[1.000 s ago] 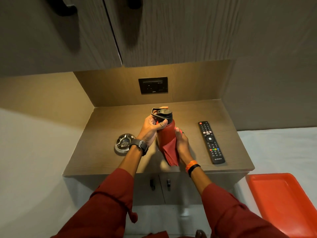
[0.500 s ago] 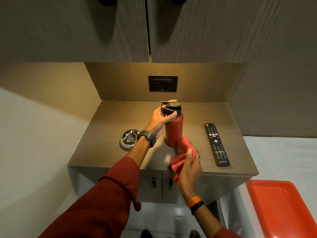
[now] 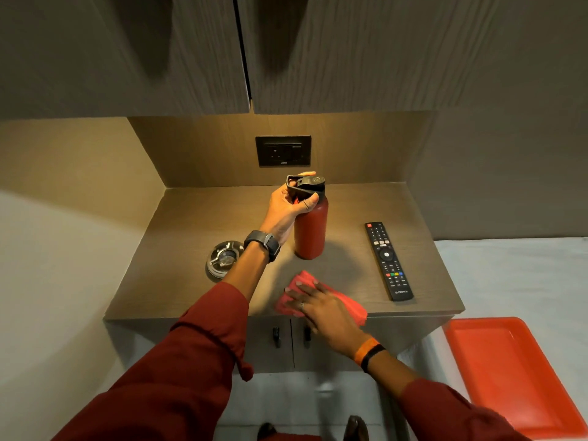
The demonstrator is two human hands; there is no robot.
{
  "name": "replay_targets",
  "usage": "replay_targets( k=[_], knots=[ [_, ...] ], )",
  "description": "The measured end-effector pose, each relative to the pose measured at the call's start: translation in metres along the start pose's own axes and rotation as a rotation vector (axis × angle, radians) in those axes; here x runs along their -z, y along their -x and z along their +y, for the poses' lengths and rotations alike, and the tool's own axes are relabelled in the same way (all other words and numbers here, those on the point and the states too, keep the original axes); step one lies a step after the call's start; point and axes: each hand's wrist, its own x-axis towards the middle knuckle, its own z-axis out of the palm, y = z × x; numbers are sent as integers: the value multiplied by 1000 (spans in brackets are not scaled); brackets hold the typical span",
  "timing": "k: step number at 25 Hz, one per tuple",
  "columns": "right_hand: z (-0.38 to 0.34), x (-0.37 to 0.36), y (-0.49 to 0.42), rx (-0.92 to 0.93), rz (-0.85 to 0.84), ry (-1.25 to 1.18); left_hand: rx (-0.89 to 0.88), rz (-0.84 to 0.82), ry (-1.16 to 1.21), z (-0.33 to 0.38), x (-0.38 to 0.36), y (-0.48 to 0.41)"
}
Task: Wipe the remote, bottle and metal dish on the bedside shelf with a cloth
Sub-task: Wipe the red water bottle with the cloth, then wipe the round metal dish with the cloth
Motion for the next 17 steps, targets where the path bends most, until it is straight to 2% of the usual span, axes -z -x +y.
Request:
replay_targets(
  k=[2,4,8,10,12,14,16,17],
  knots=[
    [-1,8,22,12,40,-154,11,-5,-7,-3,-2,3],
    [-2,17,34,-107,111,-438,24,13,-35,-9,-2,7],
    [-7,25,33,-591,330,-1296,43,2,33,-14,8,14],
    [-14,26,24,-773,399,-1792,47,-14,30,-11,6,20],
    [-24,26,15,-904,410,-2176,23,-29,-27,-9,12,26],
    [-34,28,4,-964,402,-2331,18,-59,-132,-6,30,36],
    [-59,24,-18,-1010,324,-2354,18,73,-341,-6,81,55],
    [-64,25,-20,-1008,351,-2306,9,152,-439,-11,97,65]
  ],
)
